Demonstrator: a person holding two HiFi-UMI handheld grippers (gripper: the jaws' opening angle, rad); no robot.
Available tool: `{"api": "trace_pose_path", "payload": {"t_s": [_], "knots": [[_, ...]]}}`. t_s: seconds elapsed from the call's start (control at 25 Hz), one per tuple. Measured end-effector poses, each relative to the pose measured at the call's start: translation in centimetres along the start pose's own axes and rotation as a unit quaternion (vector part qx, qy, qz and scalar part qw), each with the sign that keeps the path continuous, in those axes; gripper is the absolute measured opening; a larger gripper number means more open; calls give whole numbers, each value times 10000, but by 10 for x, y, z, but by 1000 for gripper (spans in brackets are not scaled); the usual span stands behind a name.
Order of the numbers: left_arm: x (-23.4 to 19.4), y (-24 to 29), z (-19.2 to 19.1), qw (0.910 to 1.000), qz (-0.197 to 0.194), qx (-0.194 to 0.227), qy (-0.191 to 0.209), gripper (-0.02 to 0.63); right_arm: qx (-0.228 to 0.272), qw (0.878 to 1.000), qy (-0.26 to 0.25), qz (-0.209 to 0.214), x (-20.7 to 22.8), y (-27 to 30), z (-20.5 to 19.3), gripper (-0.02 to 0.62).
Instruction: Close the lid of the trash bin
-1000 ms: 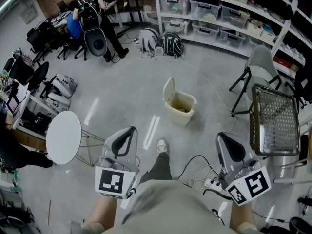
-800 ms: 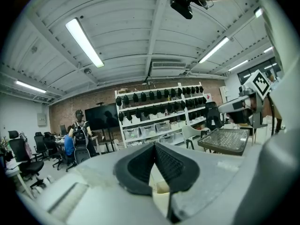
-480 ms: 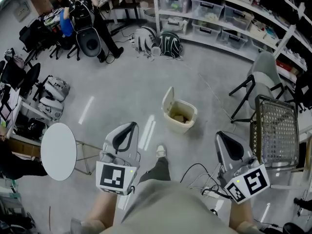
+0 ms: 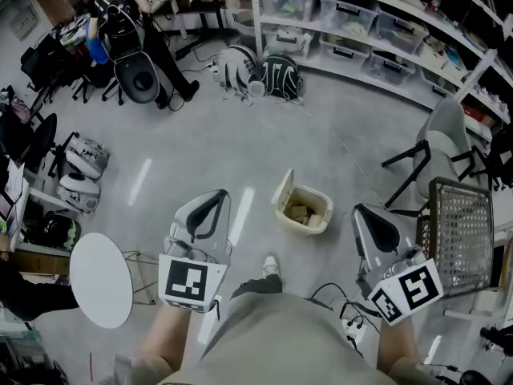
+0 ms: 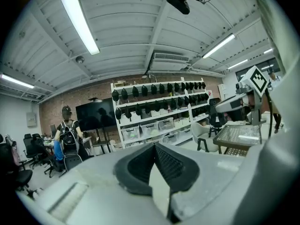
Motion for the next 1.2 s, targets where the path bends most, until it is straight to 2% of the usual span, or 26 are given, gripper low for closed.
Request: {"api": "trace_pose_path", "payload": {"t_s": [0.28, 0.36, 0.44, 0.64, 0.8, 0.96, 1.2], "knots": [[-25, 53, -2, 9998, 21, -153, -91, 3, -116, 9999, 86, -37, 40, 50, 0, 3], [-26, 64, -7, 9998, -1, -174, 29, 3, -159, 9998, 147, -45, 52, 56, -5, 3], [-25, 74, -11, 9997, -12, -211, 137, 3, -196, 9996, 210, -44, 63, 60, -9, 3], [-18, 93, -19, 9988, 138, -472, -14, 3, -320, 9987, 406, 27, 94, 68, -26, 3], [-8, 107, -26, 9982, 110, -561, 164, 3, -419, 9977, 526, 101, 115, 75, -41, 3], [5, 125, -37, 9970, 157, -750, -49, 3, -518, 9957, 697, 333, 134, 94, -61, 3], [3, 155, -77, 9936, 158, -1112, 102, 3, -773, 9896, 902, 807, 149, 160, -98, 5]]}}
Point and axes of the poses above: the fingertips, and each gripper's own axes: y forward along the fingers, x to its right, z out of its top, the point moved 2 cm from there along -y, backward along the fingers, and after that the axes turned 13 degrees about z, right-handed, at the moved point
